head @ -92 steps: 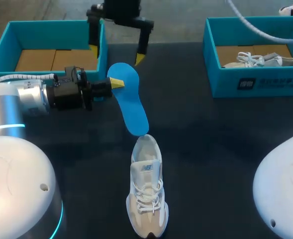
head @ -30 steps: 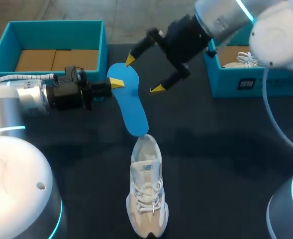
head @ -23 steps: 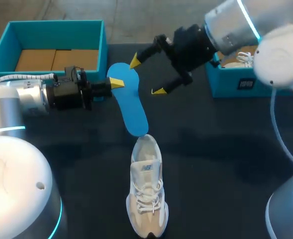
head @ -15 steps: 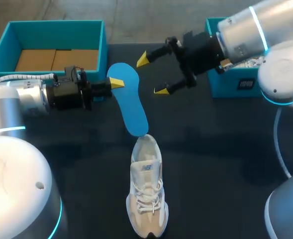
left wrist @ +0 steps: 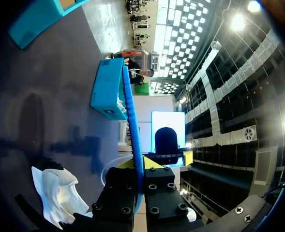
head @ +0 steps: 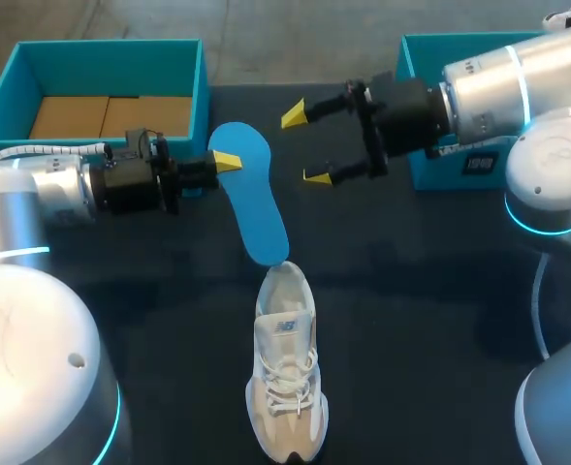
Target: Take the shoe out of the shoebox, open the shoe tongue, remove and reinsert the insole, then place the shoe into the shoebox
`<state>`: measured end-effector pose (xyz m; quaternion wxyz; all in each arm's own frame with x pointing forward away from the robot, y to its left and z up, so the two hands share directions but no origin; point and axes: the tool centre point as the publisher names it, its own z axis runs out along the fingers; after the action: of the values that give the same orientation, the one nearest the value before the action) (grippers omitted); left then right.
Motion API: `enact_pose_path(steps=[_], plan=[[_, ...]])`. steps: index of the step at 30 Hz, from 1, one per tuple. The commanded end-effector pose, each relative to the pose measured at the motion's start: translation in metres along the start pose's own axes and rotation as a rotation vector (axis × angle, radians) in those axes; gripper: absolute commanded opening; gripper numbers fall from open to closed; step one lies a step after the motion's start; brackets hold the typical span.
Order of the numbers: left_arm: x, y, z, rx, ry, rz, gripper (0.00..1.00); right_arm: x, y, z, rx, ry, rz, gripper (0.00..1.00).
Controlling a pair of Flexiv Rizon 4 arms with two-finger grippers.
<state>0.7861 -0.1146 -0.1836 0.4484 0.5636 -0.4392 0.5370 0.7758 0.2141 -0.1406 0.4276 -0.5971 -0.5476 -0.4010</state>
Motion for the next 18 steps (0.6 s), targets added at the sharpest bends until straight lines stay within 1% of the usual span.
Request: enact_pose_path(steps=[1,3,8,11,13,16,18], plan=[[0.0,0.001,-0.001,0.0,-0.003,-0.001,0.0,-0.002,0.001,-0.001,-0.013,0.028,-0.022,1.0],[0.0,0.001,-0.001,0.0,-0.003,-0.001,0.0,-0.004,0.002,-0.001,-0.017,0.048,-0.02,1.0],[0.0,0.001,-0.001,0.0,-0.003,-0.001,0.0,-0.004,0.002,-0.001,-0.017,0.048,-0.02,1.0],[0.007,-0.008,-0.001,0.019,0.028,0.042,0.0,-0.004,0.002,-0.001,-0.017,0.048,-0.02,1.0],[0.013,-0.015,-0.003,0.017,0.054,0.058,0.0,-0.004,0.002,-0.001,-0.017,0.048,-0.02,1.0],[0.026,-0.023,-0.01,0.034,0.129,0.177,0.0,-0.004,0.002,-0.001,-0.017,0.048,-0.02,1.0],[0.035,-0.028,-0.016,0.067,0.185,0.319,0.0,-0.004,0.002,-0.001,-0.017,0.048,-0.02,1.0]])
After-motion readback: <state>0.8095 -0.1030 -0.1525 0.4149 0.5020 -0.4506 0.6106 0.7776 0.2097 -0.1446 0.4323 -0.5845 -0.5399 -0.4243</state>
